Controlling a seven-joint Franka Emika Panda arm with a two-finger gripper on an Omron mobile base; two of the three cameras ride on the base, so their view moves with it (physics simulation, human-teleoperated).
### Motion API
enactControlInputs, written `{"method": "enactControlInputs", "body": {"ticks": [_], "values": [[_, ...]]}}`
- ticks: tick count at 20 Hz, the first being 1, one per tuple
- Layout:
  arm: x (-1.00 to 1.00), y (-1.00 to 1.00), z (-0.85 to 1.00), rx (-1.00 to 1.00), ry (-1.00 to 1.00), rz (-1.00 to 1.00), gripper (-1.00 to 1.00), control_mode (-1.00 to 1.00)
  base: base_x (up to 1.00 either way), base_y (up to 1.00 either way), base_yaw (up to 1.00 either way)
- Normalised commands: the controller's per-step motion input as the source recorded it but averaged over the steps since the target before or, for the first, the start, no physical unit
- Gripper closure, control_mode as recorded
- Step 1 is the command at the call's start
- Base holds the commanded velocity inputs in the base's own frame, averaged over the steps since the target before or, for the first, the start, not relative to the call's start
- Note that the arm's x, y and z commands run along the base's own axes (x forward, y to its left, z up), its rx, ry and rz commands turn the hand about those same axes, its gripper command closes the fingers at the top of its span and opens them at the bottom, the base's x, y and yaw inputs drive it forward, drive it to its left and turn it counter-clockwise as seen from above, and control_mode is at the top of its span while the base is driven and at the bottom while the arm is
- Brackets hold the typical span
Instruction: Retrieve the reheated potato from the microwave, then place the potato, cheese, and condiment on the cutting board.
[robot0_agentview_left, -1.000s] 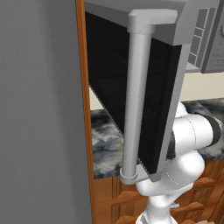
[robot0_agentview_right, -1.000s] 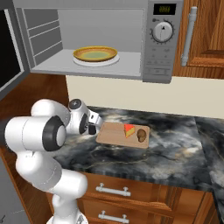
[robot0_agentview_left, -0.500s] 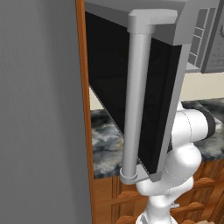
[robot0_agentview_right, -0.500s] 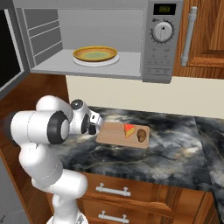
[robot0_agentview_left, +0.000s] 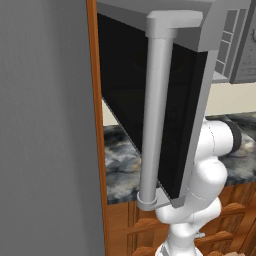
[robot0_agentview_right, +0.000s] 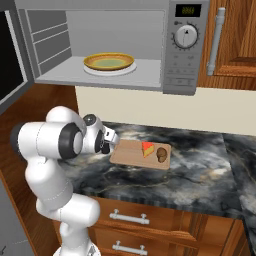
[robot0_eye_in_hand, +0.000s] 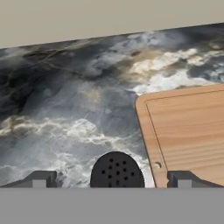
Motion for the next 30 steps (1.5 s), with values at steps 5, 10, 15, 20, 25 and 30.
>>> {"method": "enactControlInputs", "body": {"ticks": [5,10,15,20,25,30], "values": [[0.02,0.00,-0.08,0.00,0.00,0.00,-1.00,-1.00,0.00,0.00,0.00],[0.07,0.00,-0.12,0.00,0.00,0.00,-1.00,-1.00,0.00,0.00,0.00],[0.06,0.00,-0.09,0.00,0.00,0.00,-1.00,-1.00,0.00,0.00,0.00],[0.02,0.00,-0.06,0.00,0.00,0.00,-1.00,-1.00,0.00,0.00,0.00],[0.01,0.00,-0.07,0.00,0.00,0.00,-1.00,-1.00,0.00,0.00,0.00],[0.02,0.00,-0.08,0.00,0.00,0.00,-1.00,-1.00,0.00,0.00,0.00]]}}
